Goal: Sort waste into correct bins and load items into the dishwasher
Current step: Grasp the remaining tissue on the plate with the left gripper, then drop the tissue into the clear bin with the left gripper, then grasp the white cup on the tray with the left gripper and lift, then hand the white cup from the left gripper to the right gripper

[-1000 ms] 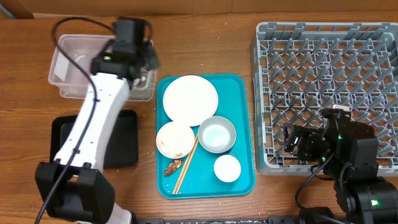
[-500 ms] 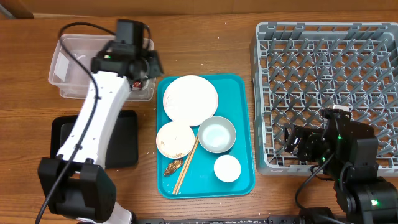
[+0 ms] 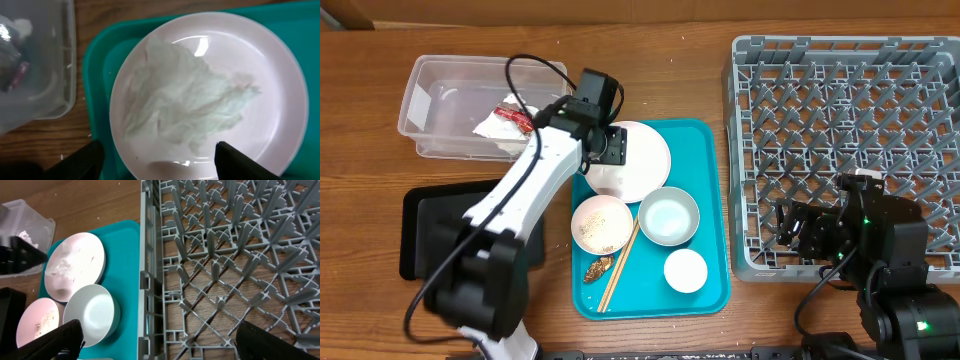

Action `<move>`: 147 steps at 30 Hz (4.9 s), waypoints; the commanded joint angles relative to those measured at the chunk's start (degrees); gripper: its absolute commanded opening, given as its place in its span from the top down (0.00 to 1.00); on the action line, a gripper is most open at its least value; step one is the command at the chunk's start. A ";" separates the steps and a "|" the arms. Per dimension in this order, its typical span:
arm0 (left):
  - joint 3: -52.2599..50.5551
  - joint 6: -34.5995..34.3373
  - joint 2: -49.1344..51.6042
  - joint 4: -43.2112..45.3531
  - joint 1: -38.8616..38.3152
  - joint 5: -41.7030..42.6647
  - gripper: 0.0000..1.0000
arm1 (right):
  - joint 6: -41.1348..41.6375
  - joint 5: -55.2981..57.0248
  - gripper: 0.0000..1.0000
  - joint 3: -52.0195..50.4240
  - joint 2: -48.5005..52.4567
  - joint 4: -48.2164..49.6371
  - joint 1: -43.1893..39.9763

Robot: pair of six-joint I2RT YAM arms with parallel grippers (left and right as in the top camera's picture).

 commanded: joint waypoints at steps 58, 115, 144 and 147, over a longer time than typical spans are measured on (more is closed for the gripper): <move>12.83 1.88 -6.08 -15.61 20.35 13.25 0.40 | -0.20 2.34 0.00 1.73 -0.20 -1.42 -0.07; 1.95 10.82 -13.18 -12.48 1.33 64.59 0.96 | -3.02 -11.87 0.00 1.75 4.42 4.55 -0.22; 1.90 10.67 -9.77 -9.64 2.97 80.83 0.96 | -12.85 -72.72 0.12 1.73 23.80 40.28 -0.15; 1.90 9.92 -9.77 -9.64 2.95 80.85 0.96 | -12.87 -72.61 0.16 1.73 23.80 40.39 -0.15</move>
